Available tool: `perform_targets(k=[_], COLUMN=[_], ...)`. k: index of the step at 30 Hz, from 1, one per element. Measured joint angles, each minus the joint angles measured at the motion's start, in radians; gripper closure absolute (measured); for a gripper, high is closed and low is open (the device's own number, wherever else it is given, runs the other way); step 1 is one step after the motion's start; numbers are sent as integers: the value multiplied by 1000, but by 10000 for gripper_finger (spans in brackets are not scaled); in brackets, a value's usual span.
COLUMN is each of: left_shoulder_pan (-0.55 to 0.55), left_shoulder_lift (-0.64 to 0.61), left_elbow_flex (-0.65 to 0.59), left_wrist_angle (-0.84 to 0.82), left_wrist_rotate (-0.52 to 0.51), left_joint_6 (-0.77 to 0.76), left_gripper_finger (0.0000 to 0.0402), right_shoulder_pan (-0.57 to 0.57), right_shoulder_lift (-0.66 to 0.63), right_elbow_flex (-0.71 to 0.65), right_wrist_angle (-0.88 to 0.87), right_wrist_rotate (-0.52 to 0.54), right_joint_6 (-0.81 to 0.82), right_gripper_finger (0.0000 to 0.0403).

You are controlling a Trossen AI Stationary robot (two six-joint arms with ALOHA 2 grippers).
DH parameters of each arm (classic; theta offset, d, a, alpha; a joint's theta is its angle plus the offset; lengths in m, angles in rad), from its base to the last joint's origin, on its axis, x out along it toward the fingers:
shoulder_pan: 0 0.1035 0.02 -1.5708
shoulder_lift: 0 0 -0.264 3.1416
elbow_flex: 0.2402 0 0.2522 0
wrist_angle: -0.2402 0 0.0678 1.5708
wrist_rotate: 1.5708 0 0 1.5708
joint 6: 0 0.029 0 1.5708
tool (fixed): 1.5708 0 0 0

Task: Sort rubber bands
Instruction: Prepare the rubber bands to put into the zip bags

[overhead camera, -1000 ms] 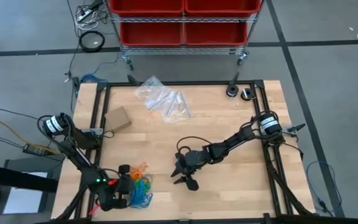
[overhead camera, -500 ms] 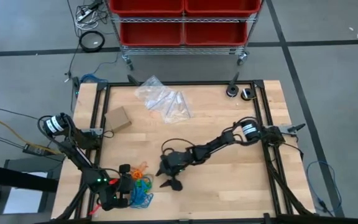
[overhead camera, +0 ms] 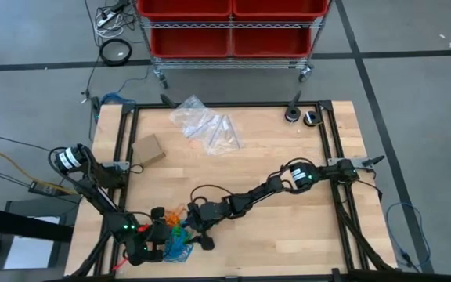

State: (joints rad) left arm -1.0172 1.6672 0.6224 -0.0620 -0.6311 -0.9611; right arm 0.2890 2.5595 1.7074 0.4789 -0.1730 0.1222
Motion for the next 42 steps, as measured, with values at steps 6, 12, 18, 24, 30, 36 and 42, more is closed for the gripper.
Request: perform_targets(k=[6, 12, 18, 24, 30, 36, 42], left_shoulder_pan=[31, 72, 94, 119, 175, 263, 383], left_shoulder_lift=[1, 1, -3, -2, -1, -29, -135], left_elbow_flex=[0, 2, 2, 13, 29, 33, 33], left_wrist_angle=[65, 98, 99, 106, 95, 110, 131], left_wrist_rotate=[-8, -7, -2, -1, -97, -183, -235], left_joint_6=[16, 64, 82, 152, 220, 318, 544], left_gripper_finger=[379, 379, 379, 382, 383, 384, 385], right_shoulder_pan=[-7, -10, -13, -16, -45, -63, -74], right_shoulder_lift=[6, 9, 10, -32, -137, -254, -373], right_elbow_flex=[27, 27, 25, 23, 21, 20, 1], right_wrist_angle=[-31, -15, -18, -103, -361, -606, -784], right_wrist_rotate=[-4, 3, -5, 41, 68, 181, 337], right_joint_6=[-3, 9, 7, -20, -95, -148, -128], right_gripper_finger=[136, 230, 379, 381, 397, 397, 397])
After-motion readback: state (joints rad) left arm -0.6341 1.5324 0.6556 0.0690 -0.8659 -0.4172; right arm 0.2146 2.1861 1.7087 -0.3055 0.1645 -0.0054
